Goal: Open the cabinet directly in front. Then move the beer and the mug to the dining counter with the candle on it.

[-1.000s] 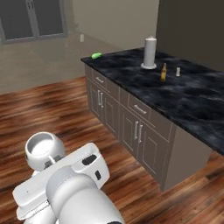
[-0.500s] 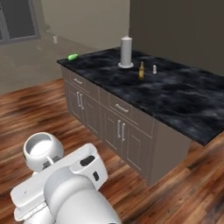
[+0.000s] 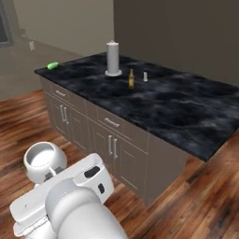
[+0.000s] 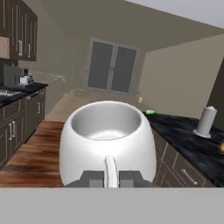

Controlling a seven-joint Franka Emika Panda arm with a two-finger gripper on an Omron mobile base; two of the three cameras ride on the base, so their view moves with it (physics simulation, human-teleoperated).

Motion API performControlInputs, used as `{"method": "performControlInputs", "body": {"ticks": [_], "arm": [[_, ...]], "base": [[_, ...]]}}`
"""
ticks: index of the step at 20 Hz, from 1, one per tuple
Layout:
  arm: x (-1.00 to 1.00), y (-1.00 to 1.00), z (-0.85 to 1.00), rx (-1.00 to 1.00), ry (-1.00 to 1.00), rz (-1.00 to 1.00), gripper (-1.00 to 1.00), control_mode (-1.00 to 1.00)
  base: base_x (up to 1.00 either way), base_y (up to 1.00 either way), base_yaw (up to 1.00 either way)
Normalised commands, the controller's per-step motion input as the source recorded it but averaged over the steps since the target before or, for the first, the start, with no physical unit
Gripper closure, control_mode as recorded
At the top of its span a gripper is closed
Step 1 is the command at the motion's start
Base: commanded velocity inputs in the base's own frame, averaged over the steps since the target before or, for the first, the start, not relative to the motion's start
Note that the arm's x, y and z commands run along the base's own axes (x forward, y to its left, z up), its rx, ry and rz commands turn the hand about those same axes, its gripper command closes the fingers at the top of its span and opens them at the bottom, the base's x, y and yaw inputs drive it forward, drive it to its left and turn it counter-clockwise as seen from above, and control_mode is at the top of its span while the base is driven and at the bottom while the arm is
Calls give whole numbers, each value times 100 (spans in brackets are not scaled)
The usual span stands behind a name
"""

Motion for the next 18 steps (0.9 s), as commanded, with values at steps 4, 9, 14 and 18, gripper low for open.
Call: {"method": "performControlInputs", "body": {"ticks": [4, 9, 14, 18], "arm": [[0, 0, 0, 0, 0, 0, 100, 100], [0, 0, 0, 0, 0, 0, 100, 100], [0, 0, 0, 0, 0, 0, 100, 100], [0, 0, 0, 0, 0, 0, 100, 100]], "base": [[72, 21, -23], [57, 36, -26], [45, 37, -28], [42, 32, -29]]}}
